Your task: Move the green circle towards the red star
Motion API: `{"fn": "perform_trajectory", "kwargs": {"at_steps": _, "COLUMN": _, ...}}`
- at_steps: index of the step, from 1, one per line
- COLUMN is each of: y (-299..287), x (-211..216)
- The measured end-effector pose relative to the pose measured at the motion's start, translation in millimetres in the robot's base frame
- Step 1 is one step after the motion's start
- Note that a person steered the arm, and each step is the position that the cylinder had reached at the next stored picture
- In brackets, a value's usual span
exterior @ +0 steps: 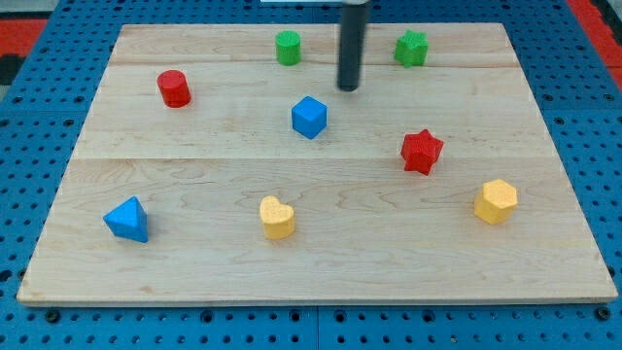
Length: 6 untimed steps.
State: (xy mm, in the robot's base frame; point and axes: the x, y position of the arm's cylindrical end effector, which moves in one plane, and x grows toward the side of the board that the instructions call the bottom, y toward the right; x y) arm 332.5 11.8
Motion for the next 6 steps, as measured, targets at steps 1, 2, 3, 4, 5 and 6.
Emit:
{"fn": "perform_trajectory", "kwargs": {"at_steps": 1, "y": -90.7, "x": -12.5}}
{"fn": "perform_trajectory", "kwargs": {"at_steps": 2, "y": -135.9, "x": -68.7}}
{"fn": "perform_trajectory", "kwargs": {"at_steps": 3, "y": -100.0, "x": -118.7}}
{"fn": "perform_trajectory", "kwargs": {"at_steps": 4, "y": -24.1, "x": -101.9}}
{"fn": "perform_trajectory", "kwargs": {"at_steps": 5, "y": 7.1, "x": -42.0}}
{"fn": "perform_trajectory", "kwargs": {"at_steps": 6, "y": 30.9, "x": -18.7}}
